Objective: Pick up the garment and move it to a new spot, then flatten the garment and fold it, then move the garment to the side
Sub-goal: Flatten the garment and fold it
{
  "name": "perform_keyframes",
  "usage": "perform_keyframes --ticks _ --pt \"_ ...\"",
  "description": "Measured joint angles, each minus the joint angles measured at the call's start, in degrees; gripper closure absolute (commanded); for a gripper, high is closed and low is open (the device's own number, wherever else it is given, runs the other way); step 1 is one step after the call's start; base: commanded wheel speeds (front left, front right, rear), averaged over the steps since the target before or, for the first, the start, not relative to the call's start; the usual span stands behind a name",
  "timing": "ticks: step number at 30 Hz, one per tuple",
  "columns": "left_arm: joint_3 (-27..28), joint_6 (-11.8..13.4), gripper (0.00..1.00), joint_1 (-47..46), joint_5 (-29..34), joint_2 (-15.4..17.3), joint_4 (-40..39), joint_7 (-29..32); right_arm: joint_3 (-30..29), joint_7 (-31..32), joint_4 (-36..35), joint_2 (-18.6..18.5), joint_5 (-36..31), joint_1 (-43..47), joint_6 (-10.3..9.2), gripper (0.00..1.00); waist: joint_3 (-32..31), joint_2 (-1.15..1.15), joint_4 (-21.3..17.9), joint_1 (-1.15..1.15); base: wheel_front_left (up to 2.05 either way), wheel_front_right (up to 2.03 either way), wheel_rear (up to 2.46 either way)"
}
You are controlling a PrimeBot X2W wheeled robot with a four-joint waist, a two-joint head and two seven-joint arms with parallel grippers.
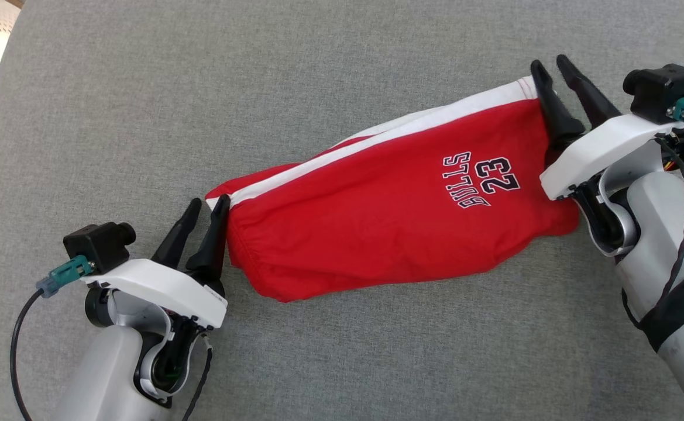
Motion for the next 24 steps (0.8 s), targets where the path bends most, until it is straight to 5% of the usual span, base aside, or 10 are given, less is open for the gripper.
perform_keyframes --ticks 9,19,24 --pt "1.8 1.94 0.0 0.19 4.08 -2.02 0.9 -12.94 2.41 -10.73 -0.22 -0.59 -4.22 0.04 -0.03 0.0 -3.0 0.0 -2.09 0.0 0.0 0.0 0.0" --pt "5.25 6.3 0.0 3.16 14.9 -1.14 -7.04 -17.15 -10.01 -11.2 -15.47 0.35 -11.63 15.25 -0.04 0.0 -8.28 0.0 -5.95 0.0 0.0 0.0 0.0" --pt "6.21 6.34 0.0 5.04 20.47 -0.36 -8.84 -17.23 -14.1 -11.14 -20.79 2.15 -14.28 23.63 -0.04 0.0 -10.39 0.0 -7.7 0.0 0.0 0.0 0.0"
